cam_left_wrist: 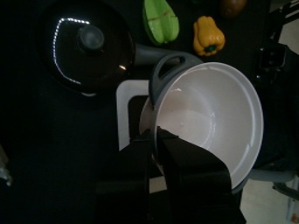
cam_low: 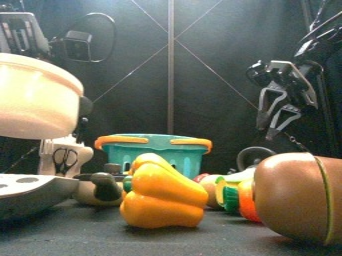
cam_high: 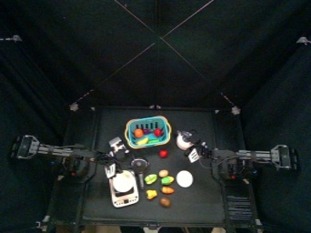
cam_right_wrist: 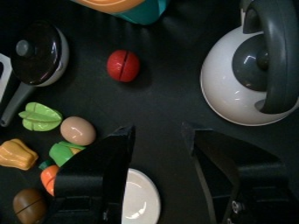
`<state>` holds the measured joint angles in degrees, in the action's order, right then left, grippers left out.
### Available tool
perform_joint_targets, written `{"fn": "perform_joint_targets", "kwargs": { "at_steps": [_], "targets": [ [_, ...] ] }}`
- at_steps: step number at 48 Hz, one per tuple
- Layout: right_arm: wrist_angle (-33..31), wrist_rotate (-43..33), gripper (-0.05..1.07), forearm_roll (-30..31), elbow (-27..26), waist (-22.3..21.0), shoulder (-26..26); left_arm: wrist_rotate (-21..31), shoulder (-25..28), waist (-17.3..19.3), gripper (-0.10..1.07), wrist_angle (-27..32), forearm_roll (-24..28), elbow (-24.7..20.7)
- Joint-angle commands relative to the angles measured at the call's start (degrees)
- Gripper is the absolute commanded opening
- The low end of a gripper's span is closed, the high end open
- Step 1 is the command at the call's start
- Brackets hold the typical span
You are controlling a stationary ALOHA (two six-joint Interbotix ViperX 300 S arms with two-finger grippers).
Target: Place pot onto stove
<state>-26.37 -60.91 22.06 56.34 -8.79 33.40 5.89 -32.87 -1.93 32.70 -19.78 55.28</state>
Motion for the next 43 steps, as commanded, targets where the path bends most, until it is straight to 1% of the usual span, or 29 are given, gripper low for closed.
{"fn": "perform_joint_targets", "kwargs": {
  "at_steps": [1, 11, 20, 33, 37, 43],
  "targets": [
    [0.44, -0.09, 0.84, -0.09, -1.41, 0.09, -0.44, 0.0, -0.88, -1.05, 0.48, -0.26, -1.93, 0.18],
    [0.35, -0.18, 0.84, -0.09, -1.49, 0.09, -2.11, -0.18, 0.0, -3.43, 0.5, -0.18, -4.39, 1.49],
    [0.44, -0.35, 0.84, -0.44, -1.49, -0.09, -2.72, 0.09, 0.18, -3.6, 0.52, -1.05, -4.57, 2.37],
    [0.53, -0.44, 0.84, -0.44, -1.67, -0.26, -2.99, -0.09, 1.05, -3.6, 0.7, -5.63, -3.69, 3.08],
    [0.53, -0.35, 0.84, -0.53, -1.67, -0.26, -2.99, 0.0, 1.41, -3.52, 0.73, -6.5, -3.34, 3.34],
    [0.53, -0.35, 0.84, -0.26, -1.76, -0.26, -3.25, -0.09, 1.76, -3.6, 0.73, -7.21, -3.43, 3.6]
  ]
}}
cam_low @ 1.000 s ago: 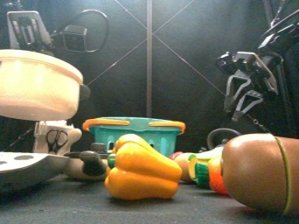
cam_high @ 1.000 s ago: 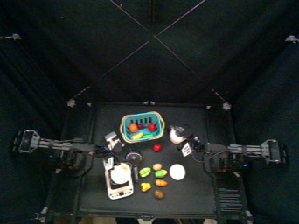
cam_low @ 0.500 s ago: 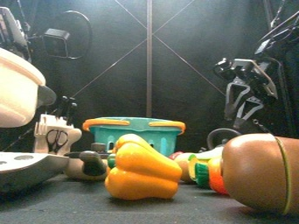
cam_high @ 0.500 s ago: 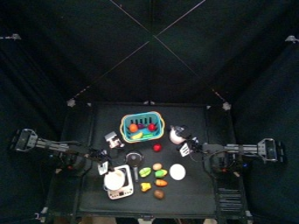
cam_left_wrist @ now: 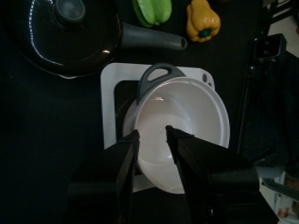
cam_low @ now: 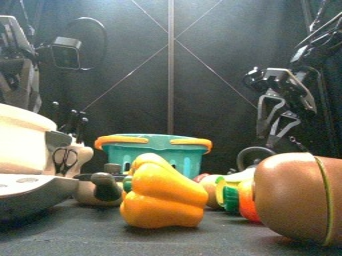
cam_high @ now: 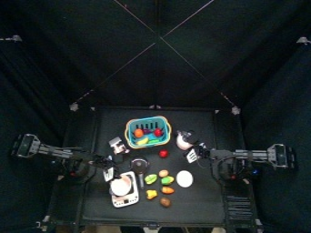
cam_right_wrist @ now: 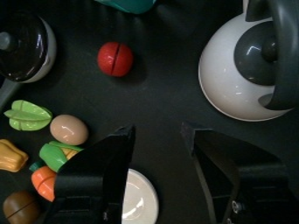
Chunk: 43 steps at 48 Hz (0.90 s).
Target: Place pot onto stove
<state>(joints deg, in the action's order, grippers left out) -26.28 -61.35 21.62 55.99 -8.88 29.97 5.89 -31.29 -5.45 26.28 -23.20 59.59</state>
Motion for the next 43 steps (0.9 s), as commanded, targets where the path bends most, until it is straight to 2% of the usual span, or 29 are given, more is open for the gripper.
{"fn": "perform_joint_targets", "kwargs": {
  "at_steps": [1, 19, 32, 43],
  "targets": [
    [0.44, 0.0, 0.84, 0.18, -1.41, -0.18, 0.09, -0.18, 0.26, 0.0, 0.73, -0.97, 0.09, -0.7],
    [0.44, 0.09, 0.83, 0.44, -1.49, -0.35, -0.44, -0.35, 0.26, -0.09, 0.74, -4.75, 0.88, -0.88],
    [0.44, 0.09, 0.83, 0.44, -1.58, 0.18, -0.44, -0.35, -0.79, -0.09, 0.74, -7.91, 4.22, -1.67],
    [0.0, 0.62, 0.83, -0.18, -1.23, 2.9, 0.0, -0.35, -1.85, -0.09, 0.75, -11.95, 5.45, -1.49]
  ]
}}
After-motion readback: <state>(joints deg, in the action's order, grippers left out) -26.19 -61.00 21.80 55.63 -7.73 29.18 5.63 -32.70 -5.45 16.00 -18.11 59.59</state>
